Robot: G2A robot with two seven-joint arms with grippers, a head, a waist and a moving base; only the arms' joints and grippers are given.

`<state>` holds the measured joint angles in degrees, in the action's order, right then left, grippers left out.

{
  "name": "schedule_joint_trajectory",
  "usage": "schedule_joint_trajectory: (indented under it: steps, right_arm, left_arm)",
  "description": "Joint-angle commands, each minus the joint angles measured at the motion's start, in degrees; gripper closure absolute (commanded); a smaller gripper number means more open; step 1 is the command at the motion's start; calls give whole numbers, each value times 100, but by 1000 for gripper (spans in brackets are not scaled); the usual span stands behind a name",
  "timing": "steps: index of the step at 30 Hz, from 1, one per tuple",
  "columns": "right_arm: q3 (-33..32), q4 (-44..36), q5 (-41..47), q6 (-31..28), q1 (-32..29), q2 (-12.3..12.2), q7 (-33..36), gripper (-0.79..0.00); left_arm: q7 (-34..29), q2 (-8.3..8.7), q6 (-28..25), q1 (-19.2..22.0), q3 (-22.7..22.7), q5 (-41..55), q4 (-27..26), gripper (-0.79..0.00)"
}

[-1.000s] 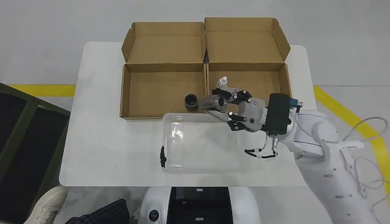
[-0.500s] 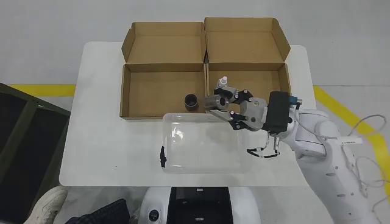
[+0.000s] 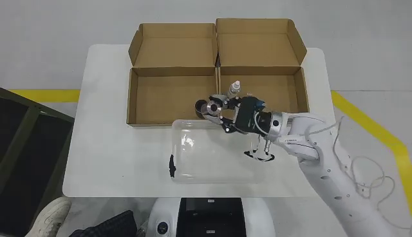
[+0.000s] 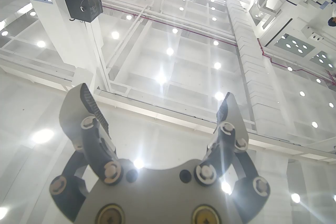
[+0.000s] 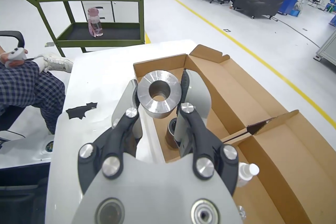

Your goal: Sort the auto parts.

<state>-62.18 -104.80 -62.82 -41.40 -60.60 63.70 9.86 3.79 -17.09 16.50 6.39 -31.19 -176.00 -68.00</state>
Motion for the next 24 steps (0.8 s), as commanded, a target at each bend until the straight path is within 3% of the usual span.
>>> schedule_joint_trajectory:
  steps: [1, 24]
  right_arm:
    - [115, 60, -109, 140, 109, 31, 37, 0]
    - [1713, 1908, -374, 1487, 1776, 697, 491, 0]
  left_arm:
    - [0, 0, 0, 0, 0, 0, 0, -785]
    - [0, 0, 0, 0, 0, 0, 0, -785]
